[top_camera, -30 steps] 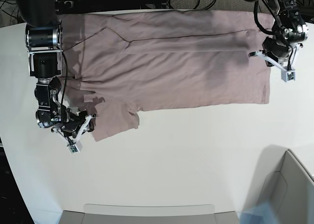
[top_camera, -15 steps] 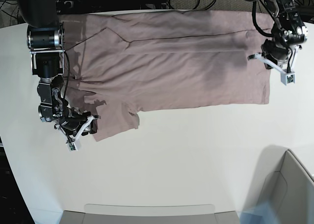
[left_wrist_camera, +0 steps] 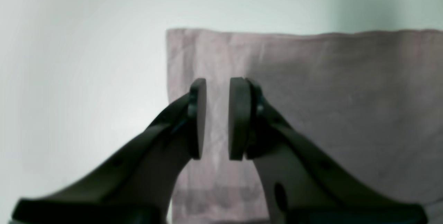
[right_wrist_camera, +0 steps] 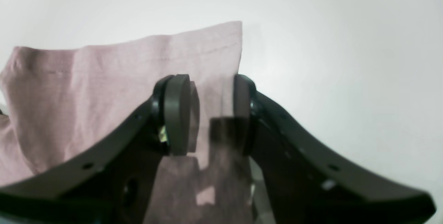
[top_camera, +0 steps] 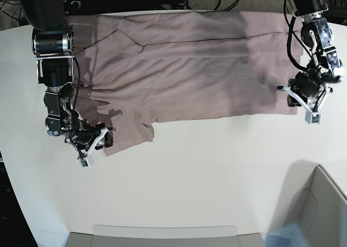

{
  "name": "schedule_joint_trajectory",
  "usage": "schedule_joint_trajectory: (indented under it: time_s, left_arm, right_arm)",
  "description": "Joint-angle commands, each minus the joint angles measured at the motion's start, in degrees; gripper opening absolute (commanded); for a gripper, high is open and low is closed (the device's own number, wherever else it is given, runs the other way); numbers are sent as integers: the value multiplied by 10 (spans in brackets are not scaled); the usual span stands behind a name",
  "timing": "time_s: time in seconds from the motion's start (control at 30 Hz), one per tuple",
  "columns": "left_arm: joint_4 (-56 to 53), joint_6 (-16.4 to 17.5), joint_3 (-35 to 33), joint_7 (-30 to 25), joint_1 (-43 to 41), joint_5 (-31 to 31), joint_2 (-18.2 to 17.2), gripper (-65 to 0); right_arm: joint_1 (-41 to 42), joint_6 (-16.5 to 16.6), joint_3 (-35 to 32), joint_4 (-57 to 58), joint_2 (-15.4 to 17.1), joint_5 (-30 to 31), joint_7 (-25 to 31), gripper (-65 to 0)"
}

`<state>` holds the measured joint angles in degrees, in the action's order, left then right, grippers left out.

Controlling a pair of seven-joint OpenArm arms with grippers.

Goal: Fold the T-shirt properly
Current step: 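Grasp the hem corners with the right and left grippers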

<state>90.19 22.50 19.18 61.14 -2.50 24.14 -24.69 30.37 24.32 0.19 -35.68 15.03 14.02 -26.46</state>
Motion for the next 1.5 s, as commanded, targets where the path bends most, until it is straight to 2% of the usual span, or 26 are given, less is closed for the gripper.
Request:
schedule_joint_trajectory:
  time_s: [0.0, 0.13, 0.33, 0.6, 0.83, 1.07, 1.3, 1.37, 1.47]
  left_arm:
    - [-15, 2, 5, -17, 13, -2, -10, -520]
    - [-94, 2, 1, -52, 43, 0, -32, -520]
    - [-140, 3, 1, -96, 45, 2, -45, -520]
    - [-200, 6, 0, -100, 97, 5, -47, -520]
    - [-233, 6, -6, -100, 108, 76, -60, -520]
    - [-248, 6, -80, -109, 105, 76, -68, -520]
    - [-265, 6, -84, -110, 104, 74, -65, -524]
    - [-271, 6, -84, -110, 104, 72, -65, -541]
    - [-290, 6, -83, -110, 107, 72, -65, -634]
  right_arm:
    - [-1, -3, -2, 3, 5, -19, -41, -437]
    - [-1, -3, -2, 3, 5, -21, -43, -437]
    - [-7, -3, -3, 3, 5, -22, -40, -437]
    - [-8, -3, -3, 3, 4, -22, -39, -437]
    - [-8, -3, -2, 3, 5, -22, -40, -437]
    - [-9, -3, -2, 3, 10, -22, -40, -437]
    - [-8, -3, -2, 3, 9, -23, -44, -440]
    - [-6, -3, -2, 3, 8, -23, -44, -485]
    - [-3, -3, -2, 3, 6, -23, -39, -626]
